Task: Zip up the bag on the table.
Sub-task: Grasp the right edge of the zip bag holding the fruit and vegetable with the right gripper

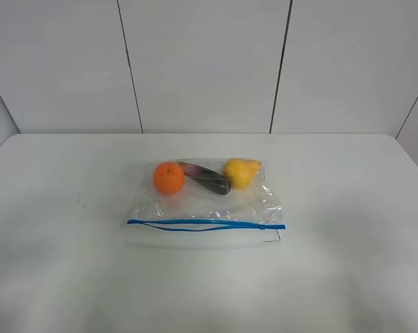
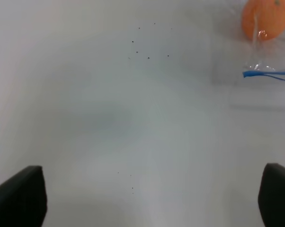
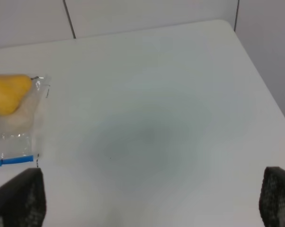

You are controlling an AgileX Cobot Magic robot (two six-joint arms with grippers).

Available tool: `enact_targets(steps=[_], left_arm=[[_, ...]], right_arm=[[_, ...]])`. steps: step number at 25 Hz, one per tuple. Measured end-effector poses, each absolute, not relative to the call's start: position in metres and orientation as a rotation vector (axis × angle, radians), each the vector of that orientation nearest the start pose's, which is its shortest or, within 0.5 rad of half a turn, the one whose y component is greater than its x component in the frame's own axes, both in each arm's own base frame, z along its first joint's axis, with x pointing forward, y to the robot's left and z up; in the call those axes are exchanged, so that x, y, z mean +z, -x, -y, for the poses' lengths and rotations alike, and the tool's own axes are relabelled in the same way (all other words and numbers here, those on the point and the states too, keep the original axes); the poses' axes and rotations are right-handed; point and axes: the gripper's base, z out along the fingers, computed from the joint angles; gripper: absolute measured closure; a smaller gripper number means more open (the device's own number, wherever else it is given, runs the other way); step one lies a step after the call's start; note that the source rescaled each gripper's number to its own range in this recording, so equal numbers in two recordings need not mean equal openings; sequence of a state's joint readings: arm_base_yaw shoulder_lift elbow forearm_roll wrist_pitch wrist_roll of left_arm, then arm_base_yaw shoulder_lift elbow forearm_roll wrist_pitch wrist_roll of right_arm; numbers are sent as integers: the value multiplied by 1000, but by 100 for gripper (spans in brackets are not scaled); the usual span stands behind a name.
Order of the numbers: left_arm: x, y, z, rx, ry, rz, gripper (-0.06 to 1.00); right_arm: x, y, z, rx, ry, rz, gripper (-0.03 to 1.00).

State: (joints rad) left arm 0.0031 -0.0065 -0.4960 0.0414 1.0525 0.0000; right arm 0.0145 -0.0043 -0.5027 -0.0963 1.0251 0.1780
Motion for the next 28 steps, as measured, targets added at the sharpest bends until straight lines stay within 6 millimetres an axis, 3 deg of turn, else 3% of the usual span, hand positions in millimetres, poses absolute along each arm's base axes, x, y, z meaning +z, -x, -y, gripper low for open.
enact_targets(steps=[28], left_arm=[[277,5,-3,55,0,-2033,-6]], right_arm=[[281,5,8,4,-159,-1992,-3]])
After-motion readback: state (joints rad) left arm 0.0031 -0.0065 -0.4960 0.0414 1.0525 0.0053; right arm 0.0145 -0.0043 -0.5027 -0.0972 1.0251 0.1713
